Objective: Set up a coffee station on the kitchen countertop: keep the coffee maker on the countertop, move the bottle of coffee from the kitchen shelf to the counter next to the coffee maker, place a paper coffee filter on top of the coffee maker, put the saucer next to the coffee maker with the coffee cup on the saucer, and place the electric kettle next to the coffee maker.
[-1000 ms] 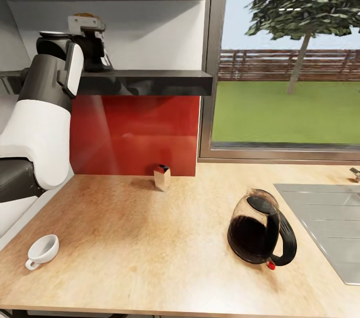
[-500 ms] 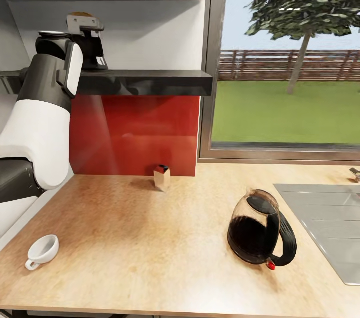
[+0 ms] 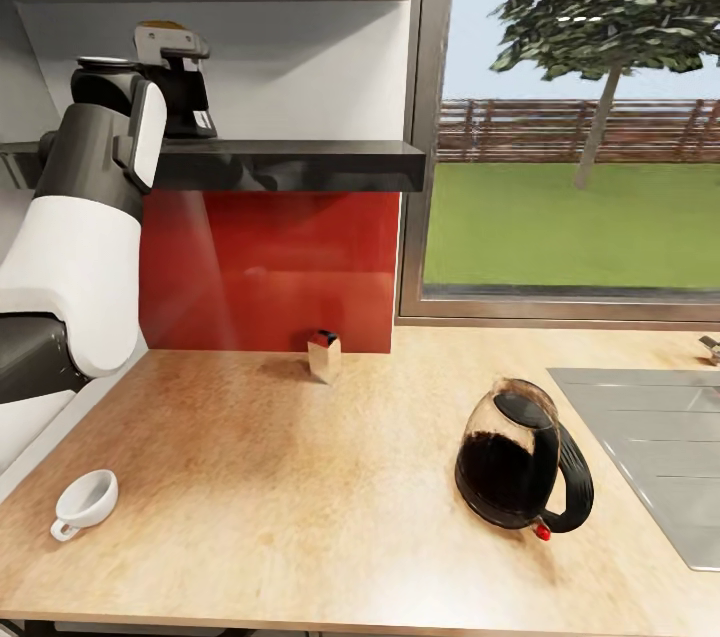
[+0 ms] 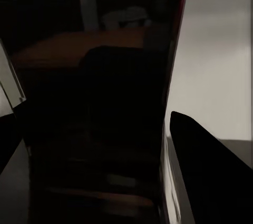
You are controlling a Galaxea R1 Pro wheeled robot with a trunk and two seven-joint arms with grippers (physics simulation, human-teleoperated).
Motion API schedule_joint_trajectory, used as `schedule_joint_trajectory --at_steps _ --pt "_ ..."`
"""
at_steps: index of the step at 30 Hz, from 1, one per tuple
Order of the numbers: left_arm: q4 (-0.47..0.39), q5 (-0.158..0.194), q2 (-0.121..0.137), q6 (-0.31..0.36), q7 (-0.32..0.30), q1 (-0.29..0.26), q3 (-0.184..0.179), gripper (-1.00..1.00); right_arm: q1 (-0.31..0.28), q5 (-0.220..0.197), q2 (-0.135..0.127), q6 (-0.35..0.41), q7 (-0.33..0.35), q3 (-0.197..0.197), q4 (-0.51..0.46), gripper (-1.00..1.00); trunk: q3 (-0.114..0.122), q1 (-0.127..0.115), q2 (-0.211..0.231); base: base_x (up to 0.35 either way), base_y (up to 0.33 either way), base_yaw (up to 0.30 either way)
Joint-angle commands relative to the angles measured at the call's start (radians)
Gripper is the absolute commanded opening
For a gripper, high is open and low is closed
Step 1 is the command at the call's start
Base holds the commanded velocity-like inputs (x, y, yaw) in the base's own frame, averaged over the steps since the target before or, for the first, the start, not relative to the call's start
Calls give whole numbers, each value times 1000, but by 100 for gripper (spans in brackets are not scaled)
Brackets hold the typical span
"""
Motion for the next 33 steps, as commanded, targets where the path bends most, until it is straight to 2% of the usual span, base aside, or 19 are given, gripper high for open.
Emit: schedule_joint_trajectory --at_steps 1,7,15,21,26,33 --pt "-1 -11 0 6 -5 -3 1 -100 -1 9 0 -4 -1 -7 1 100 -2 1 -2 0 0 0" --pt "-2 -11 -2 8 -5 -9 0 -100 -1 8 -1 -5 1 -7 1 100 -2 1 -2 0 0 -37" --pt "-7 -11 -1 10 -5 -7 0 -100 -1 6 -1 -5 1 -8 0 100 -2 1 -2 0 0 -247" --pt "-106 -11 -2 11 -5 4 -4 -100 -1 6 -1 -5 1 -9 0 100 -2 1 -2 0 0 -278" --pt "-128 -11 -2 21 -5 6 -8 -100 -1 6 -1 -5 1 -9 -1 100 -2 1 -2 0 -6 -279" --pt "-128 -12 -5 42 -4 6 -9 -100 -1 6 -1 -5 1 -9 1 100 -2 1 -2 0 -247 -279"
